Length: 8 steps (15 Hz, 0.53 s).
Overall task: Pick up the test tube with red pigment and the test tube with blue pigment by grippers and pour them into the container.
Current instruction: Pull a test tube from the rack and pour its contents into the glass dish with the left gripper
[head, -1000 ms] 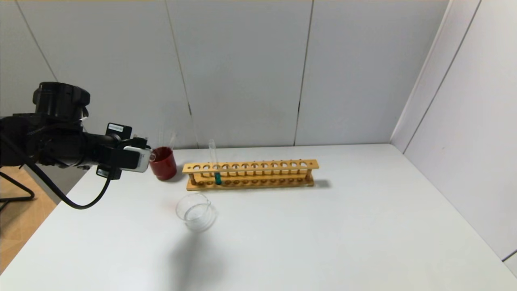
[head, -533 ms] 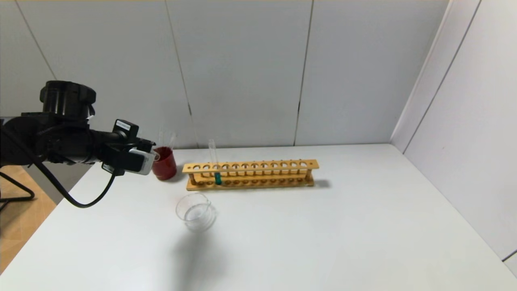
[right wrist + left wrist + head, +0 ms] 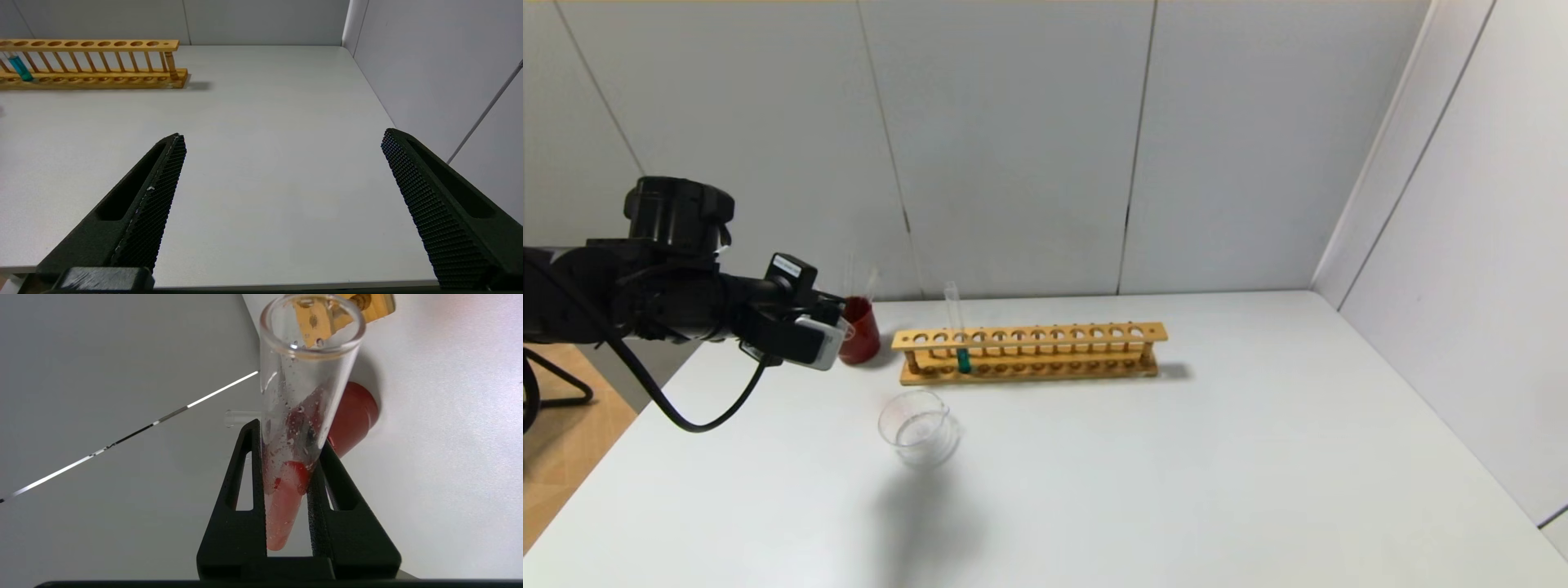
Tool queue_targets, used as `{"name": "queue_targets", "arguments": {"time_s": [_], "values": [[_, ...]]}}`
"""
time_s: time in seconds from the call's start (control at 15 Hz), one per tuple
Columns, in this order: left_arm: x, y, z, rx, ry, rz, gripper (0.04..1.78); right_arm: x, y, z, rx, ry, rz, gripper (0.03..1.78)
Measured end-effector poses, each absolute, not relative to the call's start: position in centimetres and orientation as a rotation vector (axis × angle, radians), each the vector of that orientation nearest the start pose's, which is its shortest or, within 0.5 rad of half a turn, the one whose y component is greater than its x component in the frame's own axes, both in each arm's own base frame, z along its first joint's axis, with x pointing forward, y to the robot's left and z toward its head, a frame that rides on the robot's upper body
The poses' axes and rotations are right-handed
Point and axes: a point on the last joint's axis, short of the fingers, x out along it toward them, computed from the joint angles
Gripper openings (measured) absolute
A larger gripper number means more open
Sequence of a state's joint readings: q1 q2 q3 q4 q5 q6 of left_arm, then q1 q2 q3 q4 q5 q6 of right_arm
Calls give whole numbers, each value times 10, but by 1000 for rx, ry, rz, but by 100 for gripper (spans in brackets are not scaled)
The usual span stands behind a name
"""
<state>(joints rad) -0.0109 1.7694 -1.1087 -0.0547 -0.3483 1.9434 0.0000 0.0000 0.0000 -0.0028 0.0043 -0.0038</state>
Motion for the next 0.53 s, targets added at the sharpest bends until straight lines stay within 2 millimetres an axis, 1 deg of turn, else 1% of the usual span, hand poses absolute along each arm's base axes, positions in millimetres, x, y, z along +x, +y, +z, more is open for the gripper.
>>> {"name": "queue_targets", "arguments": {"time_s": [0.2,0.4,0.53], "values": [[331,-14,183,1754,64,-808,33,-23,0,76,-4,-3,4,175],[343,-18,178,1777,16,-766,33,-23,0,76,-4,-3,4,175],[344,-21,171,1776,20,-779,33,-23,0,76,-4,-3,4,175]]}}
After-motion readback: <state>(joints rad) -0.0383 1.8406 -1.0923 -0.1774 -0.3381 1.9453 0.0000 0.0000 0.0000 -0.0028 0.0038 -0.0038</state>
